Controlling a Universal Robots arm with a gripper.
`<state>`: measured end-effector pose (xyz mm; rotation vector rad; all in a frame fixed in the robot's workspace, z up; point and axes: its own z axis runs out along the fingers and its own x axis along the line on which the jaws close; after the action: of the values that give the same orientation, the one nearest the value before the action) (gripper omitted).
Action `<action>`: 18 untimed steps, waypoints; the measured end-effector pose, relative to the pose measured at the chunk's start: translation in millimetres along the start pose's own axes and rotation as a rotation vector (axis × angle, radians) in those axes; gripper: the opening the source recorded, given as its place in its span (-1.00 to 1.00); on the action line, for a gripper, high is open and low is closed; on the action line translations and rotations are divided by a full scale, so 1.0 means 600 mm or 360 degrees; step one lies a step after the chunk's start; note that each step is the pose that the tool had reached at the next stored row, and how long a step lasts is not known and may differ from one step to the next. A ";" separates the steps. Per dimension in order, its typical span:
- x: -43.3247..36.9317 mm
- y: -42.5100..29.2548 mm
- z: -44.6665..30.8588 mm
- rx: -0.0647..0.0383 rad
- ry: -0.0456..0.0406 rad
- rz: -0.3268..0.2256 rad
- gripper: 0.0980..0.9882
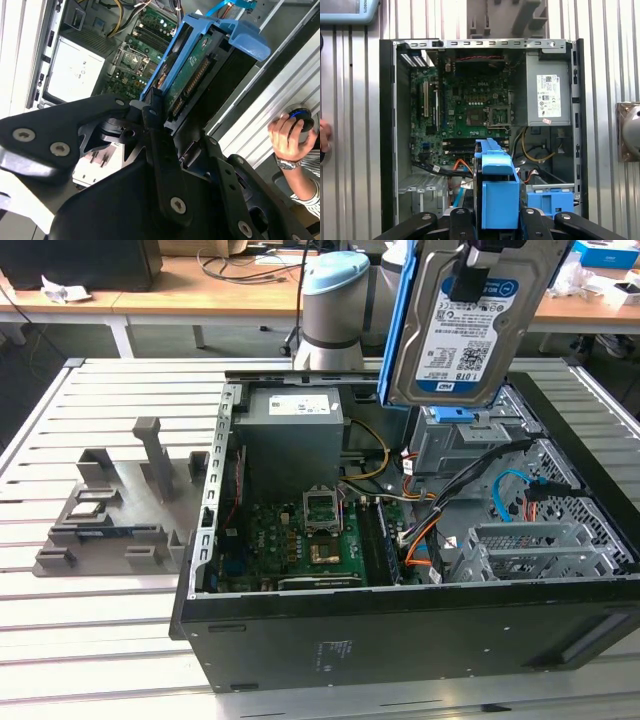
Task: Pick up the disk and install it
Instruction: 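Pick up the disk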
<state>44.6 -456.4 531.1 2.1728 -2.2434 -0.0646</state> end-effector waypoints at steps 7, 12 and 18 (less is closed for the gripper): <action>0.010 0.000 0.000 0.0000 0.0000 0.0000 -0.40; 0.021 -0.001 0.000 0.0000 0.0000 0.0000 -0.40; 0.026 -0.001 0.000 0.0000 0.0000 0.0000 -0.40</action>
<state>44.8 -471.8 531.1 2.1727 -2.2435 -0.0646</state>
